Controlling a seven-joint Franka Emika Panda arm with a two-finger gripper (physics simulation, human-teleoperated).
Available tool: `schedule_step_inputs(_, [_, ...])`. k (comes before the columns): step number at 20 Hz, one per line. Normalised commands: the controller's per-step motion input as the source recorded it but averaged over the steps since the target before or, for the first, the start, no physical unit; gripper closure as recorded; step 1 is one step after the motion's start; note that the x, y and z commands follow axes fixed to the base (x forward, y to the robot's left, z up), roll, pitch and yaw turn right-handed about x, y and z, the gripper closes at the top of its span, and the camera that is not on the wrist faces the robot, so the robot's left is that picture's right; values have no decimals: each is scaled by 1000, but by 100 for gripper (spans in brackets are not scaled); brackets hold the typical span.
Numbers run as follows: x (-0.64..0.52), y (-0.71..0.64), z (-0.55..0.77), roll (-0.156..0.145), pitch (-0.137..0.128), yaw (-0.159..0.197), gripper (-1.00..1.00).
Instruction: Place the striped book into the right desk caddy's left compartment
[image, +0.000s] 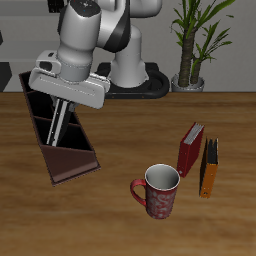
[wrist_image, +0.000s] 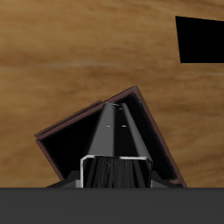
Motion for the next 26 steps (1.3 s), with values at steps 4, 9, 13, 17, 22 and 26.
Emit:
schedule_step_inputs(4, [2,-41,19,-11,2,-1,100])
schedule_step_inputs(9, [-30,-44,-230,-7,39,-11,100])
schedule_step_inputs(13, [-142,51,-341,13,72,-40,100])
schedule_step_inputs(17, [-257,231,-171,32,21,10,100])
schedule_step_inputs(22, [-198,147,-32,28,9,-9,100])
schedule_step_inputs(26, [-68,-15,32,-13,-3,-1,100])
